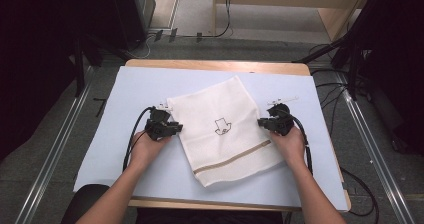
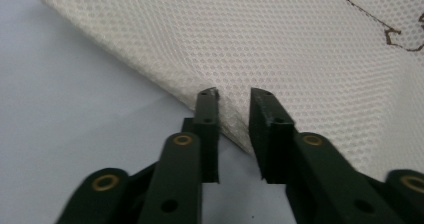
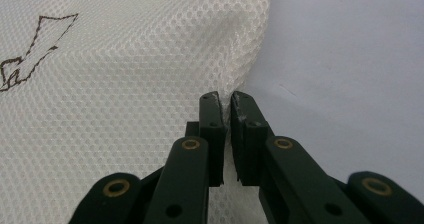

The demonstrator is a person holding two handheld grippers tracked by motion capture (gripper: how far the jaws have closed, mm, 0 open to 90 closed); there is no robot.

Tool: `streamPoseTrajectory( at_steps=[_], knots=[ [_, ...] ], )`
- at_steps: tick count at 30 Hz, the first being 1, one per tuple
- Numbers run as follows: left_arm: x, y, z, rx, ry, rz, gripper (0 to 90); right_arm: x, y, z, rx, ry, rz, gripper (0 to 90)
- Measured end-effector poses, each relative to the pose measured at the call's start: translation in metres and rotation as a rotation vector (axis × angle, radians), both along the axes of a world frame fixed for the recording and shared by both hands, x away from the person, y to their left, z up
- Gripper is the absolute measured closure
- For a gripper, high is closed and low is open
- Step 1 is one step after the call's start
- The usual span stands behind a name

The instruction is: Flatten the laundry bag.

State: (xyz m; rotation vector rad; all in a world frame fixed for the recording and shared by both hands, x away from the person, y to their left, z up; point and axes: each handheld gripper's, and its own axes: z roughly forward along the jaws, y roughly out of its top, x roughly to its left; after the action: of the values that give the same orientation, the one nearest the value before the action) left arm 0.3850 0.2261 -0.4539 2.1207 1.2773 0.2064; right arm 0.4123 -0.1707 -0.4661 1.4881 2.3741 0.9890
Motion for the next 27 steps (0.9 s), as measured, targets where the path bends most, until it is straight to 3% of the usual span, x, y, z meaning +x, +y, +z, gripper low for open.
streamPoseTrajectory(
  at_steps=[7, 14, 19, 21, 27],
  knots=[
    [0.005, 0.0, 0.007, -0.041, 0.027, -0.006, 89.3, -0.001, -0.001, 0.002, -0.005, 0.002, 0.005, 86.3],
    [0.017, 0.001, 0.022, -0.078, 0.019, -0.029, 89.3, -0.007, -0.004, 0.006, 0.017, 0.002, 0.005, 86.3],
    [0.03, 0.005, 0.026, -0.072, 0.014, -0.03, 89.3, -0.013, -0.002, 0.009, 0.028, 0.003, 0.011, 85.9],
    [0.034, 0.008, 0.027, -0.09, -0.004, -0.039, 89.4, -0.016, -0.001, 0.01, 0.028, 0.004, 0.016, 85.8],
    [0.051, 0.017, 0.03, -0.122, -0.005, -0.037, 89.4, -0.025, 0.009, 0.013, 0.034, -0.009, 0.04, 85.4]
  ],
)
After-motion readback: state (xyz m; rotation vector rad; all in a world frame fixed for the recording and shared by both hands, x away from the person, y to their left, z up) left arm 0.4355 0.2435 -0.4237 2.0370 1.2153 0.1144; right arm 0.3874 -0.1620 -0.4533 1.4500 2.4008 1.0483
